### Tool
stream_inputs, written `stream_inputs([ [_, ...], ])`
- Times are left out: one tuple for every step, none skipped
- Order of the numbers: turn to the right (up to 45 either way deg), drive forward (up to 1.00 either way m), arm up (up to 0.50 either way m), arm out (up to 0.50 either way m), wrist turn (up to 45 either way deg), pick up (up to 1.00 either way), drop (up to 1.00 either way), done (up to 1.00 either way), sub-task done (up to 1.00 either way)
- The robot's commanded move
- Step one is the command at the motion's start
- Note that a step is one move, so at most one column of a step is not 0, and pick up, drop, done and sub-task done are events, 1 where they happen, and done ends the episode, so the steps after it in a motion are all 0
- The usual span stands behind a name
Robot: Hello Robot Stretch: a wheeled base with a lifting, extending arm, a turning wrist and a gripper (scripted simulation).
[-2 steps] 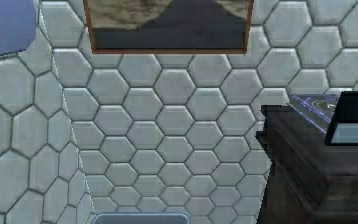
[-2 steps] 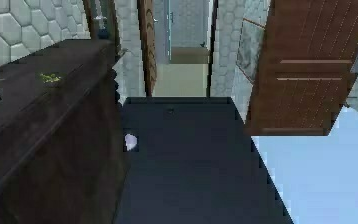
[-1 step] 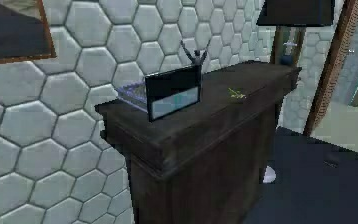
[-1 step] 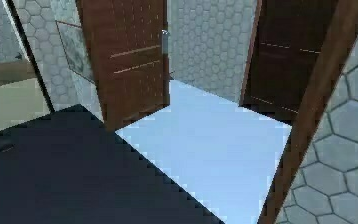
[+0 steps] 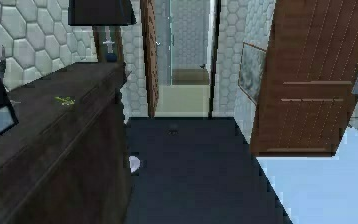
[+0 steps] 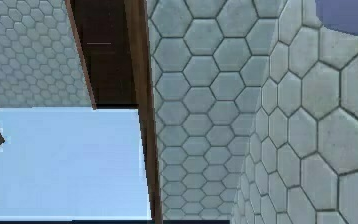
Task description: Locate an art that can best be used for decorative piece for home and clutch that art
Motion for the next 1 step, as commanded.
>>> stream_inputs([
  [6.0,0.0,0.0,0.0,0.0,0.0,0.0,0.0,0.0],
])
